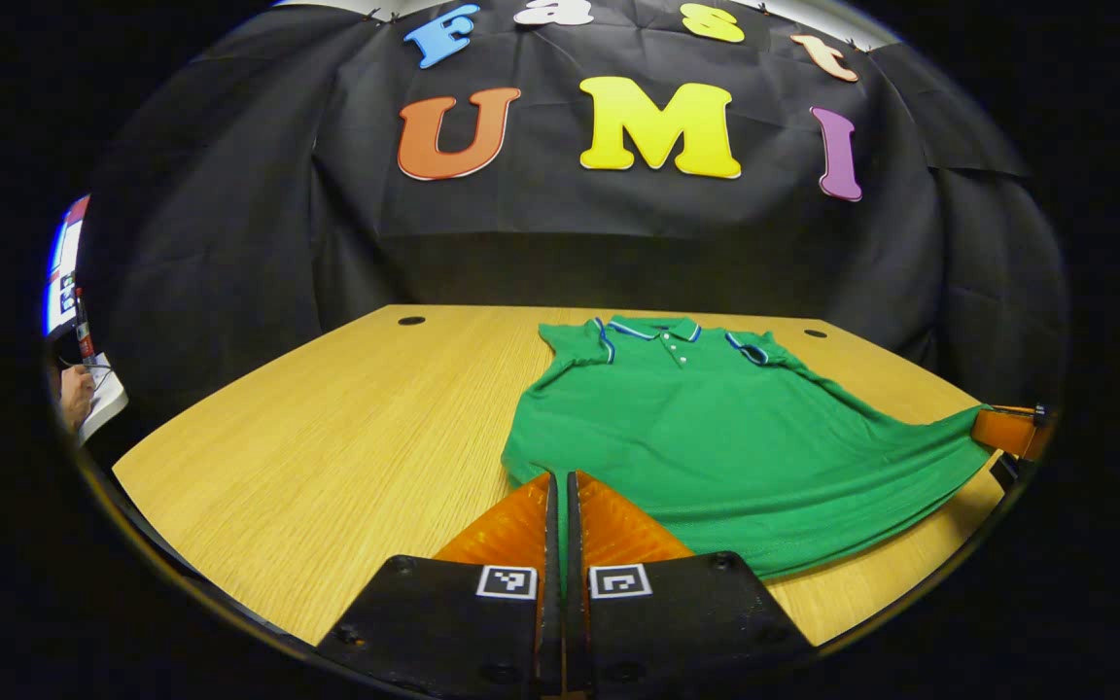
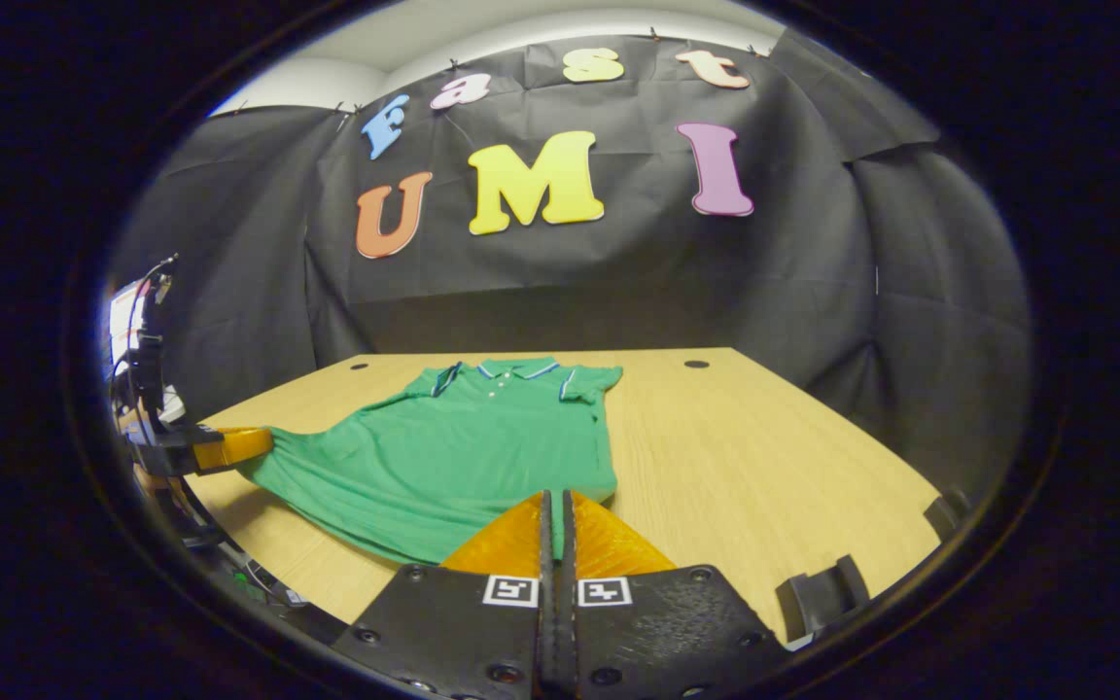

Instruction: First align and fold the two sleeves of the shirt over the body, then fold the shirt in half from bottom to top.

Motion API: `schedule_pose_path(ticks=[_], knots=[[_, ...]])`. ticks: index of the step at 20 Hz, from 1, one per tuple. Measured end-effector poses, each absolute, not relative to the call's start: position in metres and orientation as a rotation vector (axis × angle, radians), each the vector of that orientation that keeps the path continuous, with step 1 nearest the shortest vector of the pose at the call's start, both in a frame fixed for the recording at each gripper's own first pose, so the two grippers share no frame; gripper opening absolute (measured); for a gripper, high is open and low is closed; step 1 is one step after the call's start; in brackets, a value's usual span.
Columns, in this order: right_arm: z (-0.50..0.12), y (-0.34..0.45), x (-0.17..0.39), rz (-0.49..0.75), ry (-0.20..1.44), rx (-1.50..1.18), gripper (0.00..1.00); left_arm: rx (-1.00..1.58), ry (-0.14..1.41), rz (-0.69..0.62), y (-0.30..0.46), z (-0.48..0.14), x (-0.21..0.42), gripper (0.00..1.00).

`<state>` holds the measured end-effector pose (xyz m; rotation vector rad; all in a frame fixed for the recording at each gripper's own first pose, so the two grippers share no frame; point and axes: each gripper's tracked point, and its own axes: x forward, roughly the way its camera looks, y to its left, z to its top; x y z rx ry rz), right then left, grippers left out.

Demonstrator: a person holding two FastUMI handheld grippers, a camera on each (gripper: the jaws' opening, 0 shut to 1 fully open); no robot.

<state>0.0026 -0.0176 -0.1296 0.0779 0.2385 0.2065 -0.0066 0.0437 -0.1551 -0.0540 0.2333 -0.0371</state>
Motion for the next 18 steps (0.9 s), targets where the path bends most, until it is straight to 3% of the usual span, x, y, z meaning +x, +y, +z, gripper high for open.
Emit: schedule_pose_path(ticks=[8, 18], knots=[[-0.048, -0.019, 0.071, 0.177, 0.098, 0.05, 0.0, -0.047, 0.072, -0.063, 0.038, -0.063, 0.058, 0.07], [0.042, 0.01, 0.199, 0.151, -0.017, 0.045, 0.0, -0.081, 0.015, -0.096, 0.043, 0.005, 0.205, 0.07]])
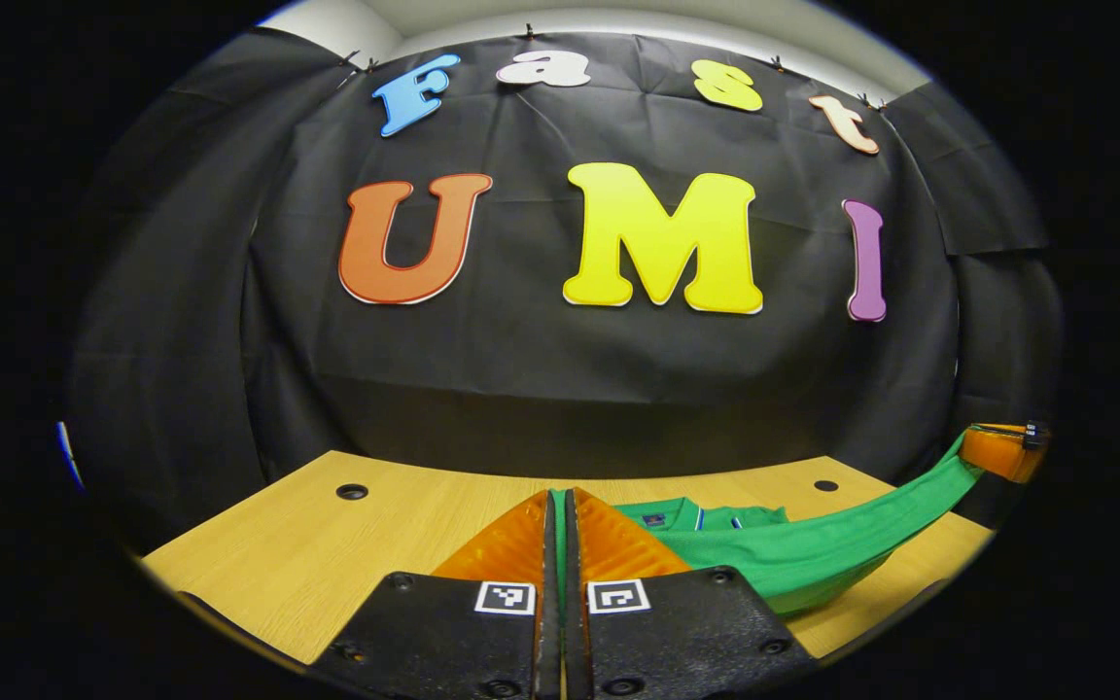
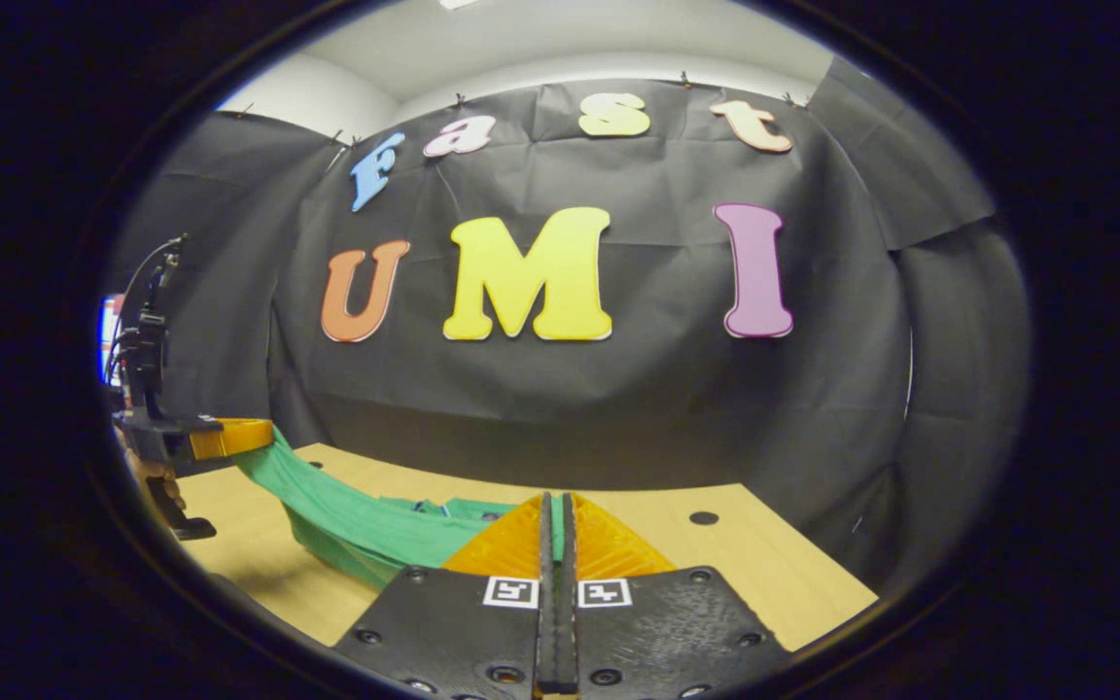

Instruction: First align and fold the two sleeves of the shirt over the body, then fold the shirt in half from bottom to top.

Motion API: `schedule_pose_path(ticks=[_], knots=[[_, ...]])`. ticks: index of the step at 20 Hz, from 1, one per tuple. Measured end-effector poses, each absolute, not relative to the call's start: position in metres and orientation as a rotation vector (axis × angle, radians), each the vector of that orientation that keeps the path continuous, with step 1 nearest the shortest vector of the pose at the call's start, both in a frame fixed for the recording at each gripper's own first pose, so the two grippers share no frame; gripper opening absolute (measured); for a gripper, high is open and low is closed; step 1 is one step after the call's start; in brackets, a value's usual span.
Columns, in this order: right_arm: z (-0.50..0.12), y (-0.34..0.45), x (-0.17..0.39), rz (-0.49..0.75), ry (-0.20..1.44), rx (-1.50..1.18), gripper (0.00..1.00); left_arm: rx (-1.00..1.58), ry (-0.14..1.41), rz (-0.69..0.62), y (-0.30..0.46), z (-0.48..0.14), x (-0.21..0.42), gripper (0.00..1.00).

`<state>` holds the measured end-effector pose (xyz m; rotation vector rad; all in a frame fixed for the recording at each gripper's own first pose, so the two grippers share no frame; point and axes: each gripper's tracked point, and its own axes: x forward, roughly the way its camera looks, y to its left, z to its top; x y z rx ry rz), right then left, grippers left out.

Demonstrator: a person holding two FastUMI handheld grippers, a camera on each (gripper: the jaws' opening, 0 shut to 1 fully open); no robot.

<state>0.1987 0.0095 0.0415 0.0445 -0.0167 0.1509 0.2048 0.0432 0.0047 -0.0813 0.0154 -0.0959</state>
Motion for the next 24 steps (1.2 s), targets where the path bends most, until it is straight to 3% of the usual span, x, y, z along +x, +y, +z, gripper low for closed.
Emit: schedule_pose_path(ticks=[6, 12, 16, 21, 22, 23, 24], knots=[[0.056, 0.019, 0.317, 0.072, -0.078, 0.067, 0.02, -0.039, 0.03, -0.05, 0.05, -0.001, 0.308, 0.07], [-0.023, 0.033, 0.443, 0.013, 0.022, 0.051, 0.0, -0.024, 0.066, -0.028, 0.05, -0.053, 0.405, 0.07], [-0.063, 0.033, 0.491, -0.008, 0.095, 0.04, 0.0, -0.049, 0.144, -0.043, 0.047, -0.092, 0.447, 0.08], [-0.09, 0.025, 0.507, -0.063, 0.146, 0.042, 0.01, -0.02, 0.212, -0.037, 0.044, -0.135, 0.462, 0.12], [-0.091, 0.02, 0.509, -0.078, 0.148, 0.041, 0.12, -0.019, 0.216, -0.024, 0.047, -0.138, 0.462, 0.16], [-0.092, 0.015, 0.509, -0.09, 0.151, 0.051, 0.2, -0.023, 0.223, -0.015, 0.05, -0.143, 0.463, 0.1], [-0.091, 0.014, 0.507, -0.081, 0.153, 0.071, 0.33, -0.034, 0.233, -0.017, 0.05, -0.147, 0.46, 0.4]])
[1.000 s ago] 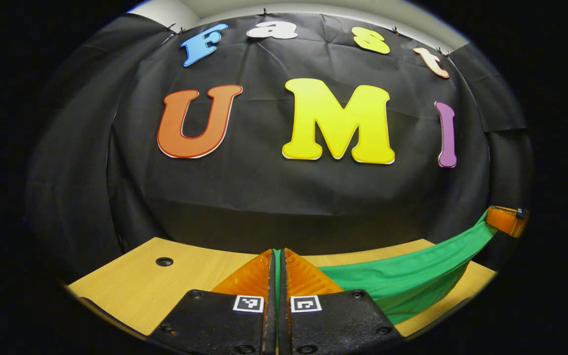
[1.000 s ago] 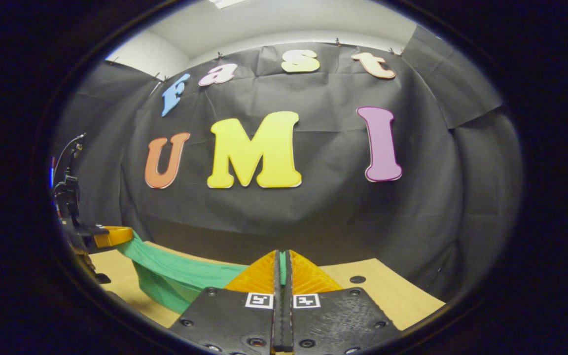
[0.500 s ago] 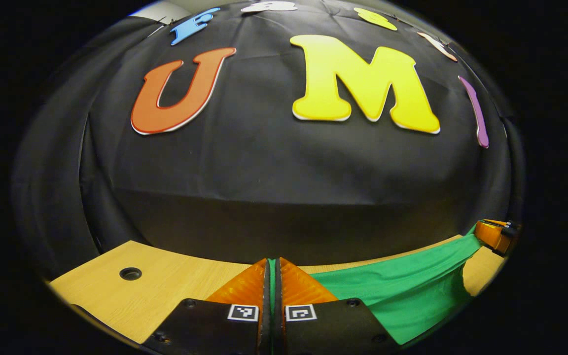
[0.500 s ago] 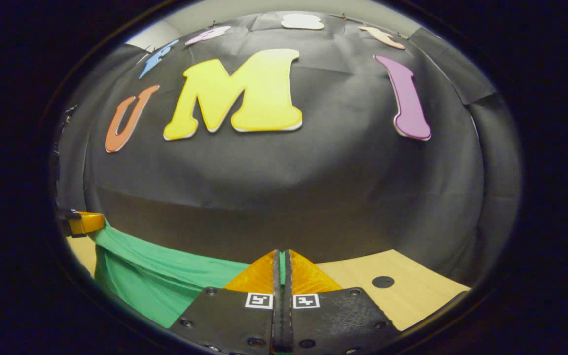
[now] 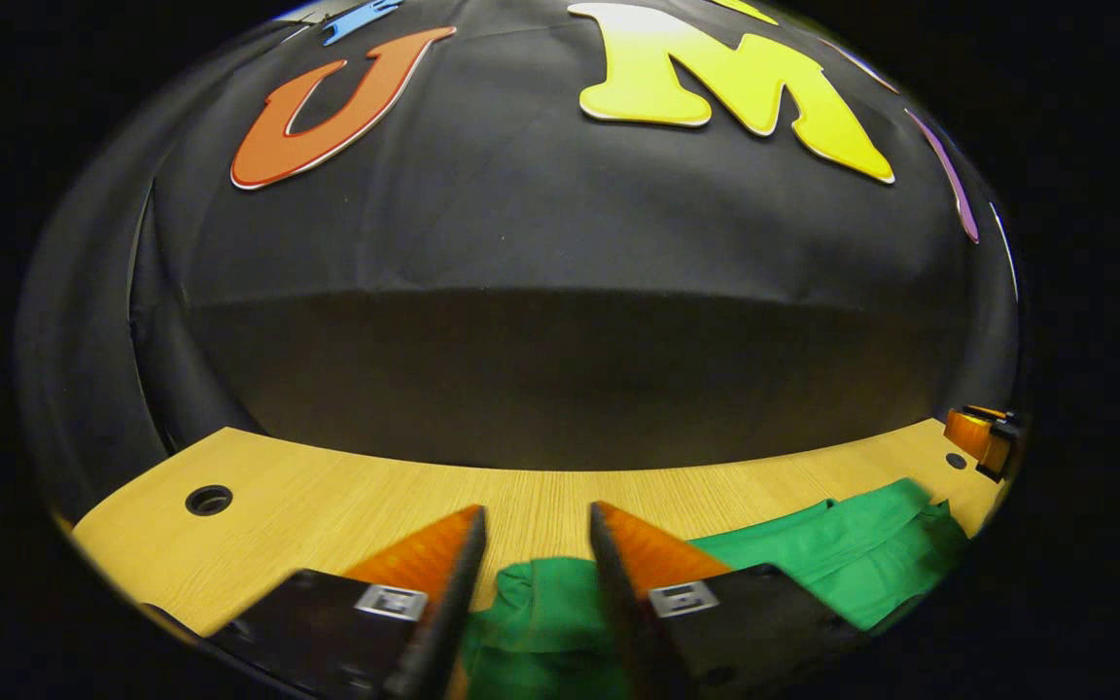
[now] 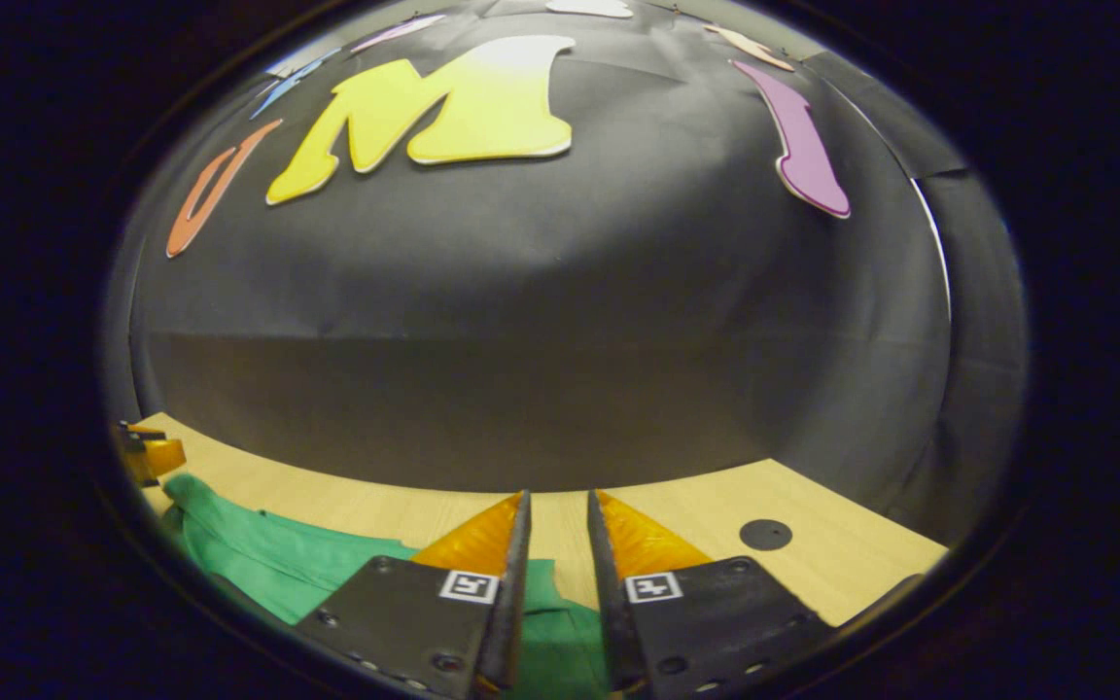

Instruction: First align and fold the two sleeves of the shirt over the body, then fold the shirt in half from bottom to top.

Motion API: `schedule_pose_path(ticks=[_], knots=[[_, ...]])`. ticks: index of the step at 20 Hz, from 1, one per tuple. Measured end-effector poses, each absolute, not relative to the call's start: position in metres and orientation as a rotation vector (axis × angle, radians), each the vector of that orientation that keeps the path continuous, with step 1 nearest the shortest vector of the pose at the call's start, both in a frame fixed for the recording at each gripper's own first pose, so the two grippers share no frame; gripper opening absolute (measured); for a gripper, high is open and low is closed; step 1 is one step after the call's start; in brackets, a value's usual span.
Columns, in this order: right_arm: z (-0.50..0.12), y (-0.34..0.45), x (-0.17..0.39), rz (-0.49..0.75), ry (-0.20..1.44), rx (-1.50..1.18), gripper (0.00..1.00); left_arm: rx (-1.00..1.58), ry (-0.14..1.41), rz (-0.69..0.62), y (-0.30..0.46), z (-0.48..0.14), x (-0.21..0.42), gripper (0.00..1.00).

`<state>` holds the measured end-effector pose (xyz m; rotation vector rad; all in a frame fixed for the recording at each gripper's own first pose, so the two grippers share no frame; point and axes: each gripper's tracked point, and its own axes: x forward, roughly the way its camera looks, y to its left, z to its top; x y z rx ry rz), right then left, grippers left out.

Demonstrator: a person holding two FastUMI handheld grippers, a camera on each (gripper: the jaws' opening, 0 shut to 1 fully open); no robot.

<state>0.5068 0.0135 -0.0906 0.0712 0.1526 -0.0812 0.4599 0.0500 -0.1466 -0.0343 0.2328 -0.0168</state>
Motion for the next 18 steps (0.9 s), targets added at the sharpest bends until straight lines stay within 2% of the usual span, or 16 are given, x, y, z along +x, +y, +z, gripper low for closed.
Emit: schedule_pose_path(ticks=[2, 3, 7, 13, 18], knots=[[-0.092, 0.01, 0.5, -0.076, 0.153, 0.085, 0.76, -0.061, 0.249, -0.001, 0.053, -0.15, 0.455, 1.0], [-0.095, 0.009, 0.503, -0.074, 0.149, 0.082, 0.97, -0.076, 0.25, 0.001, 0.055, -0.152, 0.453, 0.99], [-0.074, 0.002, 0.48, -0.068, 0.046, 0.059, 0.94, -0.076, 0.19, 0.041, 0.066, -0.139, 0.438, 1.0], [-0.049, -0.023, 0.411, -0.159, -0.108, 0.074, 0.96, -0.059, 0.021, 0.1, 0.082, -0.108, 0.383, 1.0], [-0.047, -0.023, 0.348, -0.15, -0.141, -0.001, 0.95, -0.028, 0.063, 0.097, 0.073, -0.124, 0.328, 1.0]])
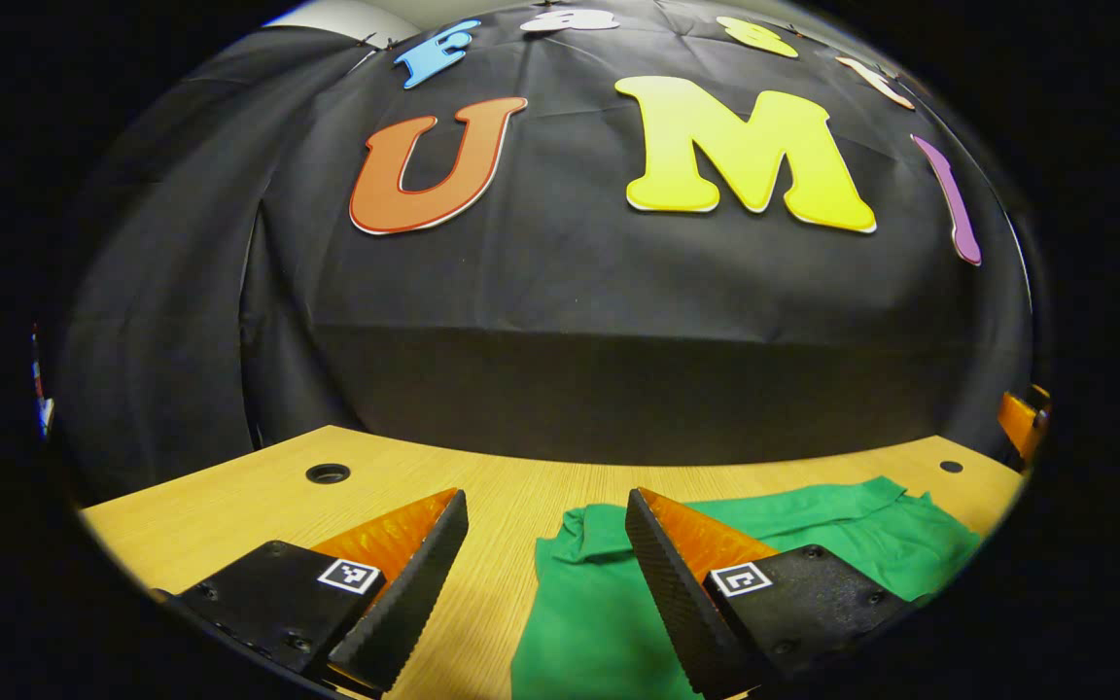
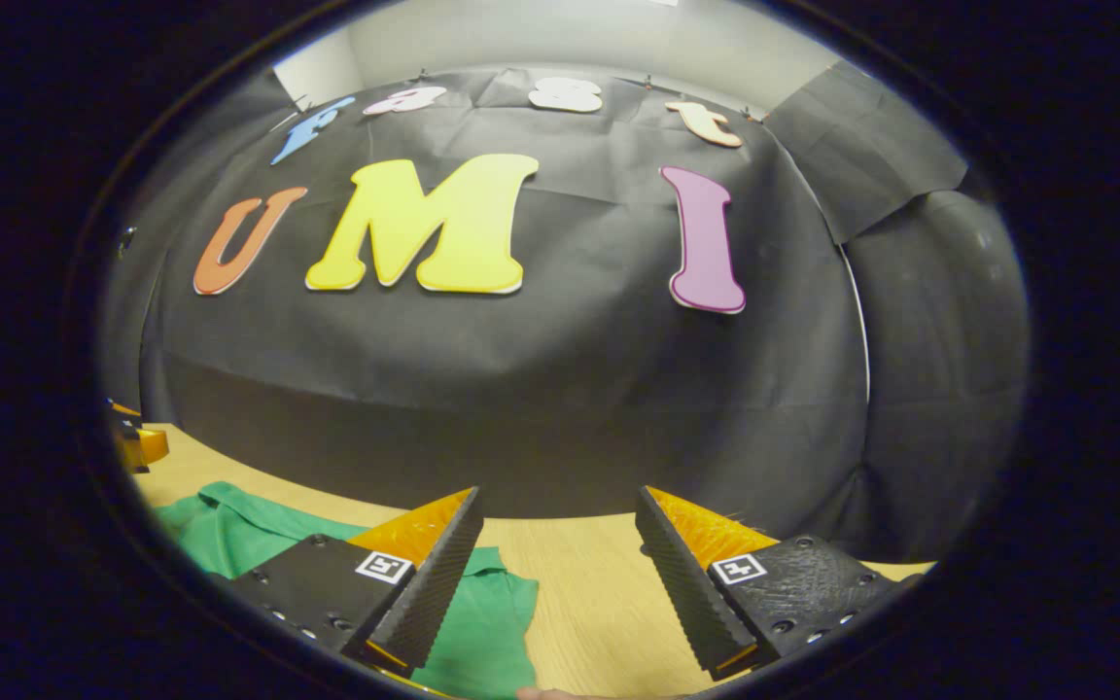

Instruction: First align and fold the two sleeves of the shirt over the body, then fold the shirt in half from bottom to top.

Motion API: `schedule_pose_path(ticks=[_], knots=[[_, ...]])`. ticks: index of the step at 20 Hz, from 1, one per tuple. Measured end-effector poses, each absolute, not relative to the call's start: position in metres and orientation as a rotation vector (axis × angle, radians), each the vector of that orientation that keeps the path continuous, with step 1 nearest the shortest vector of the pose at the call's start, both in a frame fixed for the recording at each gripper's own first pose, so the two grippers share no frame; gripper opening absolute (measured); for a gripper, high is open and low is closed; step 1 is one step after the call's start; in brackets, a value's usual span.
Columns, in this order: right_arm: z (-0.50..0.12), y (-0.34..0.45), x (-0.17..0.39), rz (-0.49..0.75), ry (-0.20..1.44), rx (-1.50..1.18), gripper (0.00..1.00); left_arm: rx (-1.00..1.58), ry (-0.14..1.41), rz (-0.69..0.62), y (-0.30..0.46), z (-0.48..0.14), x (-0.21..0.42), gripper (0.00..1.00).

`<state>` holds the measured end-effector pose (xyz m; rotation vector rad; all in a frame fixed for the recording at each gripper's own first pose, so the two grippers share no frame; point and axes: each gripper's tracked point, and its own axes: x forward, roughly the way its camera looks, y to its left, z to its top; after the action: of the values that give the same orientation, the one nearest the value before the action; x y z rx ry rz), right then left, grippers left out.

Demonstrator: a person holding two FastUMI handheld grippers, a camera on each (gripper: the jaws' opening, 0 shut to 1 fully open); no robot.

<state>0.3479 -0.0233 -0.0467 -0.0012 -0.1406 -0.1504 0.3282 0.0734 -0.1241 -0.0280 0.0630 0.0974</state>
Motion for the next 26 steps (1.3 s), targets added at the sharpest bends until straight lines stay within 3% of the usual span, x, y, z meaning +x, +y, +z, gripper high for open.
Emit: schedule_pose_path(ticks=[6, 11, 16, 19, 26], knots=[[-0.033, -0.015, 0.268, -0.092, -0.081, 0.008, 0.95, -0.077, 0.153, 0.081, 0.059, -0.128, 0.247, 1.0], [0.005, -0.022, 0.187, -0.043, -0.095, -0.019, 0.95, -0.067, 0.121, 0.054, 0.053, -0.086, 0.177, 1.0], [0.039, -0.056, 0.106, -0.082, -0.122, -0.042, 0.96, -0.016, 0.087, 0.03, 0.042, -0.032, 0.108, 1.0], [0.048, -0.057, 0.058, -0.022, -0.095, -0.05, 0.95, -0.026, 0.09, 0.007, 0.027, -0.007, 0.069, 1.0], [0.07, -0.071, -0.012, 0.006, -0.121, -0.056, 0.95, 0.002, -0.096, -0.065, -0.024, 0.043, -0.013, 1.0]])
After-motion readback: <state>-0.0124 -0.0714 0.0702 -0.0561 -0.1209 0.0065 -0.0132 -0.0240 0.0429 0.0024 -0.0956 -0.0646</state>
